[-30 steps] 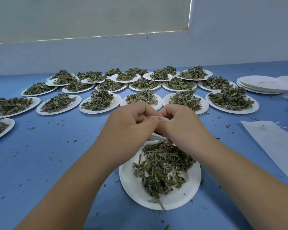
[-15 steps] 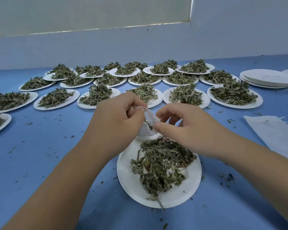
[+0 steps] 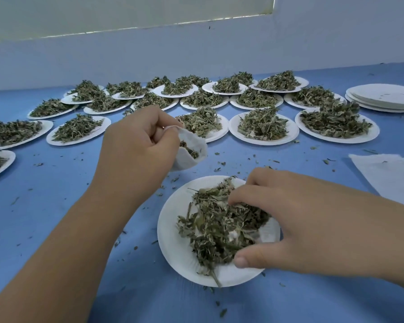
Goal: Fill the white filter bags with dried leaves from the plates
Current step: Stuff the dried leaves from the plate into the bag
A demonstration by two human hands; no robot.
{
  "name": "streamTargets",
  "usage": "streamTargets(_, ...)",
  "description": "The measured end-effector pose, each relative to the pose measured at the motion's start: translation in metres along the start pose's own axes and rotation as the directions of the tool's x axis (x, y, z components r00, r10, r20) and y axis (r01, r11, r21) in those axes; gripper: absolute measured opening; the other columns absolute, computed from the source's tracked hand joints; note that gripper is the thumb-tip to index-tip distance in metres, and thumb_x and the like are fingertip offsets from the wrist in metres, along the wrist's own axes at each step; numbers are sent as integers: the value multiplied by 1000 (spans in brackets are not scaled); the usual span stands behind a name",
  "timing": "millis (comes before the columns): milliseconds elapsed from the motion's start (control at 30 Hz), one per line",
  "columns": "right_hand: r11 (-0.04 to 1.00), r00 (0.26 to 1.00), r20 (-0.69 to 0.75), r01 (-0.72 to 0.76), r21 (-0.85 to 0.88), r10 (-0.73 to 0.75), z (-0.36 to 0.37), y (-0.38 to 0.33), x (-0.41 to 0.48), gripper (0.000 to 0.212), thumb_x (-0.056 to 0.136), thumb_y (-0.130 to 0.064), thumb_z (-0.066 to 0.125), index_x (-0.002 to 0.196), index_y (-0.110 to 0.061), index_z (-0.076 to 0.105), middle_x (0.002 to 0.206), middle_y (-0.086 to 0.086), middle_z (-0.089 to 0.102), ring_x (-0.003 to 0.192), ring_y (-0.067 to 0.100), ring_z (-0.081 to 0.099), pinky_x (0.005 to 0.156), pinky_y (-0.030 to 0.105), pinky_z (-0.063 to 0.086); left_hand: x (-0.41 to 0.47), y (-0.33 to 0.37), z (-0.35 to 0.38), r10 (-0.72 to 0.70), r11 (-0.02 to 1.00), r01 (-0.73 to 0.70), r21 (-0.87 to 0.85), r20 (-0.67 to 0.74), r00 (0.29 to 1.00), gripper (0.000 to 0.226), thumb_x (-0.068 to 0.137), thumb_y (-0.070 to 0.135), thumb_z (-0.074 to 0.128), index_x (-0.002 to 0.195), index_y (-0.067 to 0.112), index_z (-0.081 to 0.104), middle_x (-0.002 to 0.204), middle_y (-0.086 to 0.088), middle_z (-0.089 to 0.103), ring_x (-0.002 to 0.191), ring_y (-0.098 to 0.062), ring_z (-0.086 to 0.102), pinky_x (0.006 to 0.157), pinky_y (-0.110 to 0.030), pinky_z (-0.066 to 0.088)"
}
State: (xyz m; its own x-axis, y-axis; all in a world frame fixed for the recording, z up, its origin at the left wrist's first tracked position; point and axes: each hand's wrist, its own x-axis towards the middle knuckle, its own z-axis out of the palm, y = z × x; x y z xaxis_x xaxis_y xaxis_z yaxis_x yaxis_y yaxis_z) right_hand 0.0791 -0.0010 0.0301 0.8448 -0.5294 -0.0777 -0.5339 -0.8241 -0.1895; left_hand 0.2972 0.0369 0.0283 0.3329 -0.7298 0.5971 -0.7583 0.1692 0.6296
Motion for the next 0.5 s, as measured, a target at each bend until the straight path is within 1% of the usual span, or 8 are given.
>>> streamTargets(67, 999, 1000, -7, -12, -38, 12, 3, -3, 1, 72, 65, -83, 38, 127, -47, 27, 112, -23, 30, 101, 3, 41, 86, 32, 46, 0, -1, 1, -21, 1000, 21, 1, 4, 1000, 22, 90, 10, 58, 78, 27, 66, 52, 2, 44, 43, -6, 35, 41, -9, 26)
streamTargets(200, 998, 998, -40, -42, -51, 40, 8, -5, 6, 54, 79, -70, 47, 124, -42, 39, 110, -19, 33, 98, 8, 44, 81, 35, 47, 0, -2, 2, -19, 1000, 19, 19, 15, 1000, 22, 90, 10, 58, 79, 27, 67, 57, -6, 49, 43, -6, 34, 41, -10, 26)
streamTargets(300, 998, 996, -83, -36, -50, 32, 12, -5, 8, 42, 84, -62, 49, 118, -38, 46, 107, -17, 36, 91, 9, 46, 75, 32, 46, 0, -2, 3, -35, 999, 34, 11, 38, 999, 22, 91, 10, 57, 79, 24, 68, 56, -9, 49, 42, -6, 34, 40, -8, 26)
streamTargets(400, 997, 994, -102, -43, -57, 37, 16, -6, 11, 32, 88, -55, 49, 115, -38, 48, 106, -17, 36, 87, 10, 45, 70, 29, 42, 0, -2, 4, -48, 999, 48, 2, 54, 997, 22, 90, 9, 56, 79, 23, 68, 55, -12, 49, 41, -7, 34, 40, -8, 26)
streamTargets(500, 997, 993, -116, -43, -65, 35, 18, -6, 13, 26, 89, -49, 50, 113, -37, 51, 104, -17, 36, 81, 8, 40, 61, 22, 34, 0, -1, 4, -46, 999, 45, 8, 64, 997, 20, 90, 8, 57, 79, 22, 68, 58, -17, 51, 42, -8, 33, 41, -9, 26)
